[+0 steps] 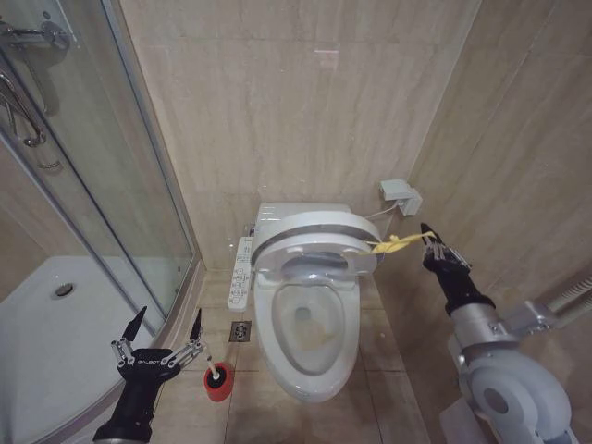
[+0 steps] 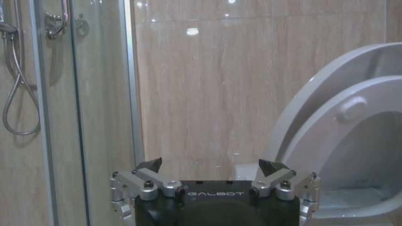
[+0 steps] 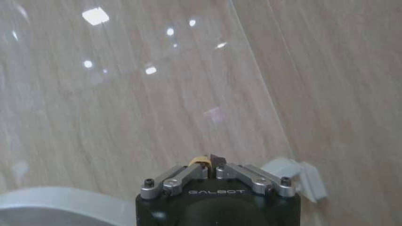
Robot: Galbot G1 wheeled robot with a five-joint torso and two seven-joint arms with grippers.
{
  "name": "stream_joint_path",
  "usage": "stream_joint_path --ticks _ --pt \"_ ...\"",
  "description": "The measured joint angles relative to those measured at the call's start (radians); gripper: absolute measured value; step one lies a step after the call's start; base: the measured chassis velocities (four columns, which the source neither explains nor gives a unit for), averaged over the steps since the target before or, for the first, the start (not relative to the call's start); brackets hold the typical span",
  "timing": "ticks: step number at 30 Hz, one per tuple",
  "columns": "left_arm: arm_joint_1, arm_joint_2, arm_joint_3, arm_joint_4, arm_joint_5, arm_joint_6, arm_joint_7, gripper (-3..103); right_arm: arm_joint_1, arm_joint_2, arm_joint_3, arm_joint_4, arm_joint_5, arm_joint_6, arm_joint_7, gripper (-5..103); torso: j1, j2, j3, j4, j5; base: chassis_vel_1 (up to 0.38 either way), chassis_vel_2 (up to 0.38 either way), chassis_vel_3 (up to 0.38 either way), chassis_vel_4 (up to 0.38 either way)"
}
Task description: Open the toilet lid, clean the toilet bowl with a toilet brush, close the toilet lid, and flush.
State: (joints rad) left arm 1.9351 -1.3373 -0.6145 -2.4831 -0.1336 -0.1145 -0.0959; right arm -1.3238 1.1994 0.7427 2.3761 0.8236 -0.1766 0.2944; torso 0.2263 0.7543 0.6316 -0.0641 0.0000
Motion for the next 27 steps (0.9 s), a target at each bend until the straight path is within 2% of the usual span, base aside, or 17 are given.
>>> stream_joint_path --ticks 3,12,16,19,20,22,27 --pt "0.0 0.0 0.0 0.0 0.0 0.0 0.0 100 0.097 0.005 -0.004 -0.033 0.052 -0.022 0.021 2 0.0 0.0 0.0 0.0003 0.0 0.0 0.0 0.0 0.0" --pt "0.0 0.0 0.0 0.0 0.0 0.0 0.0 100 0.302 0.012 -0.082 -0.193 0.05 -0.027 0.012 2 0.0 0.0 0.0 -0.0004 -0.0002 0.0 0.0 0.0 0.0" --pt "0.0 0.0 0.0 0.0 0.0 0.0 0.0 100 0.409 0.027 -0.131 -0.294 0.02 -0.022 -0.015 2 0.0 0.0 0.0 -0.0008 0.0 0.0 0.0 0.0 0.0" --pt "0.0 0.0 0.0 0.0 0.0 0.0 0.0 100 0.565 0.042 -0.195 -0.427 -0.027 0.006 -0.044 2 0.0 0.0 0.0 -0.0003 -0.0002 0.0 0.0 0.0 0.0" --pt "0.0 0.0 0.0 0.0 0.0 0.0 0.0 100 0.565 0.042 -0.195 -0.427 -0.027 0.006 -0.044 2 0.0 0.0 0.0 -0.0003 -0.0002 0.0 0.0 0.0 0.0" --pt "0.0 0.0 0.0 0.0 0.0 0.0 0.0 100 0.661 0.052 -0.23 -0.523 -0.063 0.032 -0.066 2 0.0 0.0 0.0 -0.0001 -0.0002 0.0 0.0 0.0 0.0" --pt "0.0 0.0 0.0 0.0 0.0 0.0 0.0 100 0.787 0.074 -0.276 -0.688 -0.121 0.083 -0.1 2 0.0 0.0 0.0 0.0 -0.0003 0.0 0.0 0.0 0.0"
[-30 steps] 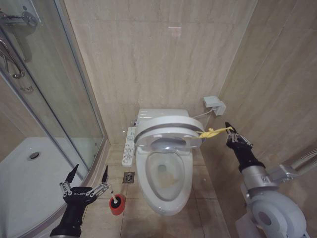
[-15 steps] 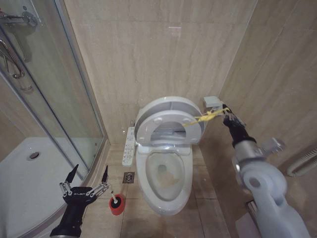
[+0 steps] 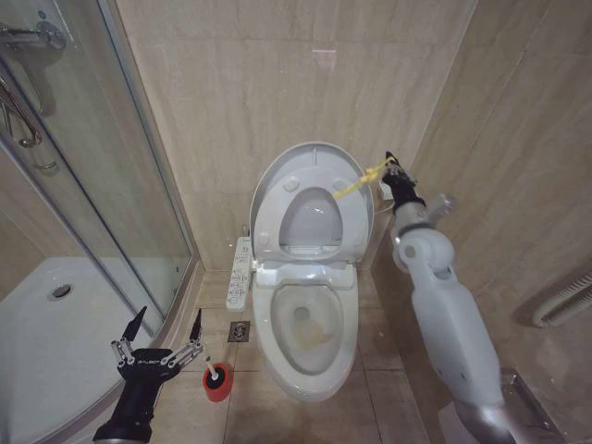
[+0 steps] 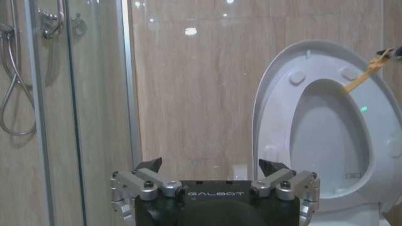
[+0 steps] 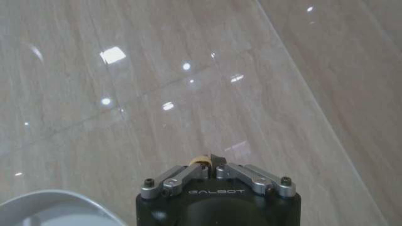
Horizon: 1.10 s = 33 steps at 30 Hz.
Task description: Open the toilet lid, clean the toilet bowl with a toilet brush, close the toilet lid, and flush.
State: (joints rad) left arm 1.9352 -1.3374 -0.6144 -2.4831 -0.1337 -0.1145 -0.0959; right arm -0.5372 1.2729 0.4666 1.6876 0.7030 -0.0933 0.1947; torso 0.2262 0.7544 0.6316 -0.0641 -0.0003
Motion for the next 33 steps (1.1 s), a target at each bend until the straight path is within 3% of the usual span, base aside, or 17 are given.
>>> stream_joint_path --ticks 14,24,33 --pt "0.0 0.0 0.0 0.0 0.0 0.0 0.0 100 0.217 0.052 -0.075 -0.332 -0.143 0.161 -0.067 2 0.0 0.0 0.0 0.0001 0.0002 0.0 0.0 0.0 0.0" --pt "0.0 0.0 0.0 0.0 0.0 0.0 0.0 100 0.322 0.094 -0.087 -0.465 -0.19 0.193 -0.077 2 0.0 0.0 0.0 0.0001 0.0002 0.0 0.0 0.0 0.0" --pt "0.0 0.0 0.0 0.0 0.0 0.0 0.0 100 0.345 0.089 -0.078 -0.525 -0.199 0.208 -0.085 2 0.0 0.0 0.0 0.0002 0.0002 0.0 0.0 0.0 0.0"
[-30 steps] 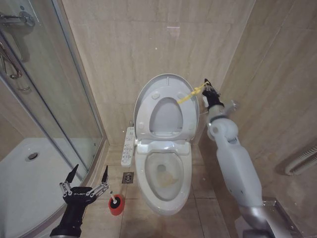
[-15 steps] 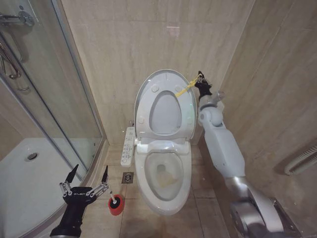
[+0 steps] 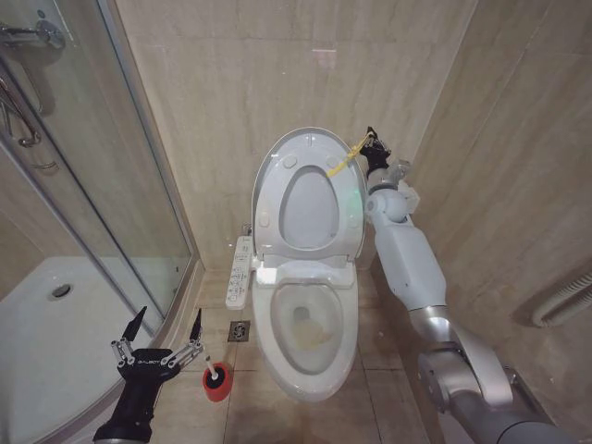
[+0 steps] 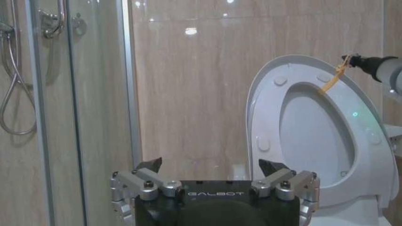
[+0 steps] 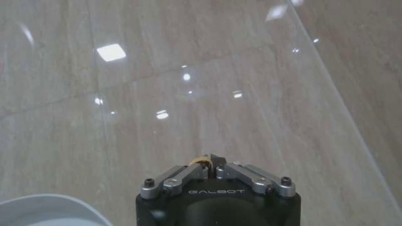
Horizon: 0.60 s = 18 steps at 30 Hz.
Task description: Open the toilet lid, clean the toilet bowl with a toilet brush, close the toilet lid, and flush.
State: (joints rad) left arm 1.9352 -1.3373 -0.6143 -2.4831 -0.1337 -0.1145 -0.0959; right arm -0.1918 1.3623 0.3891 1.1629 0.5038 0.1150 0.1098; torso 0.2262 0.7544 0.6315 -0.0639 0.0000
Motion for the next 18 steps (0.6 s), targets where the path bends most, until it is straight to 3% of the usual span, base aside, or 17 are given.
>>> stream_joint_path --ticks 15,18 --pt "0.0 0.0 0.0 0.0 0.0 0.0 0.0 100 -0.059 -0.039 -0.001 0.055 0.008 -0.019 0.003 2 0.0 0.0 0.0 -0.0005 0.0 0.0 0.0 0.0 0.0" --pt "0.0 0.0 0.0 0.0 0.0 0.0 0.0 100 -0.086 -0.048 -0.001 0.093 0.048 -0.059 0.002 2 0.0 0.0 0.0 -0.0006 0.0001 0.0 0.0 0.0 0.0"
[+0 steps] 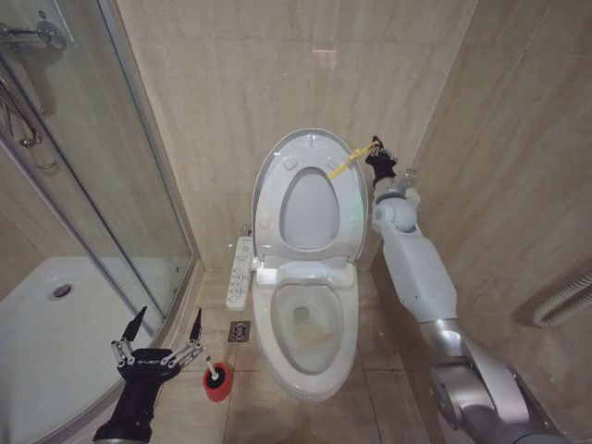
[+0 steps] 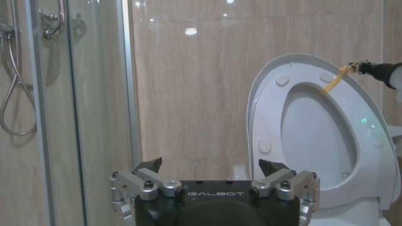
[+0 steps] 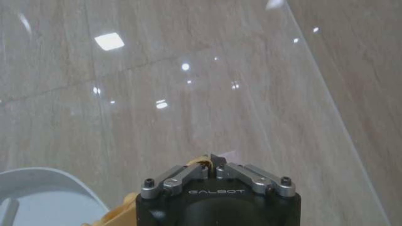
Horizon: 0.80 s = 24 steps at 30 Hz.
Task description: Open the toilet lid, clean the toilet bowl with a toilet brush, close the toilet lid, and flush.
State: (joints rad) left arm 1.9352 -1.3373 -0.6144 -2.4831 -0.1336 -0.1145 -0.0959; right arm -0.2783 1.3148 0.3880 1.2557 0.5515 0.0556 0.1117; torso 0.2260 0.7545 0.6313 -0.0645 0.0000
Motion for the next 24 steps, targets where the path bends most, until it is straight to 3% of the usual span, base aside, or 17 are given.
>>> stream_joint_path --ticks 3,4,11,12,18,19,24 --pt "0.0 0.0 0.0 0.0 0.0 0.0 0.0 100 -0.012 -0.005 0.001 0.014 0.01 -0.011 0.0 2 0.0 0.0 0.0 0.0002 -0.0001 0.0 0.0 0.0 0.0" --pt "0.0 0.0 0.0 0.0 0.0 0.0 0.0 100 -0.018 -0.009 0.001 0.022 0.015 -0.015 0.001 13 0.0 0.0 0.0 0.0003 0.0 0.0 0.0 0.0 0.0" --pt "0.0 0.0 0.0 0.0 0.0 0.0 0.0 100 -0.071 -0.043 -0.002 0.111 0.054 -0.067 0.026 13 0.0 0.0 0.0 0.0003 0.0002 0.0 0.0 0.0 0.0" --pt "0.0 0.0 0.0 0.0 0.0 0.0 0.0 100 -0.087 -0.054 -0.002 0.14 0.06 -0.082 0.035 40 0.0 0.0 0.0 0.0003 0.0001 0.0 0.0 0.0 0.0" --pt "0.0 0.0 0.0 0.0 0.0 0.0 0.0 100 -0.188 -0.106 -0.001 0.283 0.082 -0.164 0.07 40 0.0 0.0 0.0 0.0002 0.0002 0.0 0.0 0.0 0.0" --pt "0.0 0.0 0.0 0.0 0.0 0.0 0.0 100 -0.218 -0.12 0.0 0.324 0.091 -0.18 0.081 67 0.0 0.0 0.0 0.0002 0.0002 0.0 0.0 0.0 0.0" --pt "0.0 0.0 0.0 0.0 0.0 0.0 0.0 100 -0.307 -0.159 0.022 0.449 0.124 -0.21 0.114 67 0.0 0.0 0.0 0.0007 0.0 0.0 0.0 0.0 0.0"
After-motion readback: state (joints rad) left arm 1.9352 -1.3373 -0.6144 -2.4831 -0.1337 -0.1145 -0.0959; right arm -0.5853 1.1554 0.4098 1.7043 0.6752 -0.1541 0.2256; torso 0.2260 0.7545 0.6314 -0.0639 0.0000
